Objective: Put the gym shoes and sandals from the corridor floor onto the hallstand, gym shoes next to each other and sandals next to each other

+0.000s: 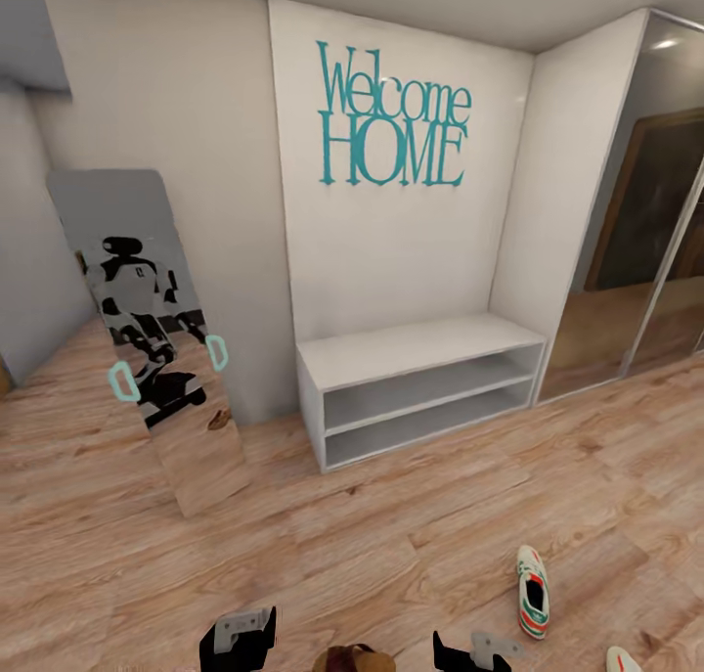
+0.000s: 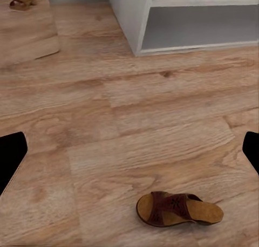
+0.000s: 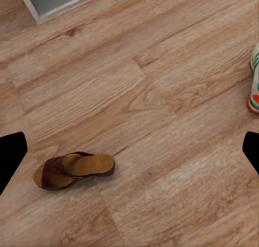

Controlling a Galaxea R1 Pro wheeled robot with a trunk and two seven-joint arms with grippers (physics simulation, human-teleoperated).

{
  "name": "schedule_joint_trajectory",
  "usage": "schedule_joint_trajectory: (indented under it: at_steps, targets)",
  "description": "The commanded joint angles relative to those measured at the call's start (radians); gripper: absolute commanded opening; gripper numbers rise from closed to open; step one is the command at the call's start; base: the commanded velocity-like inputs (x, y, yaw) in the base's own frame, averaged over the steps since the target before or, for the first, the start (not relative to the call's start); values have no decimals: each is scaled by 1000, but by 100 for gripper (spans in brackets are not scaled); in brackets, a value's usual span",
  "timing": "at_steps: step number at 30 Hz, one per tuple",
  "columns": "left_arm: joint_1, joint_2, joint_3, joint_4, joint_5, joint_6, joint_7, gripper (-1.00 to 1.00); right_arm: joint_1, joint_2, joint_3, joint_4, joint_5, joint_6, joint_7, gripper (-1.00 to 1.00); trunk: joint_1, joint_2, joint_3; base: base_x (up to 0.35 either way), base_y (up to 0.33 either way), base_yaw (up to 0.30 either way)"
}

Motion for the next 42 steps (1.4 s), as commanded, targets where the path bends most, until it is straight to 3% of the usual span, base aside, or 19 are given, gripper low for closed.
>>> schedule_joint_trajectory:
  at_steps: [1,24,42]
  targets:
    - [0,0,0,0,0,0,0,100,0,0,0,0,0,0,0,100,0,0,0,0,0,294]
    - [1,0,-1,0,0,0,0,100,0,0,0,0,0,0,0,100,0,0,0,0,0,281]
    - [0,0,0,0,0,0,0,100,0,-1,-1,-1,-2,1,0,100,0,0,0,0,0,54]
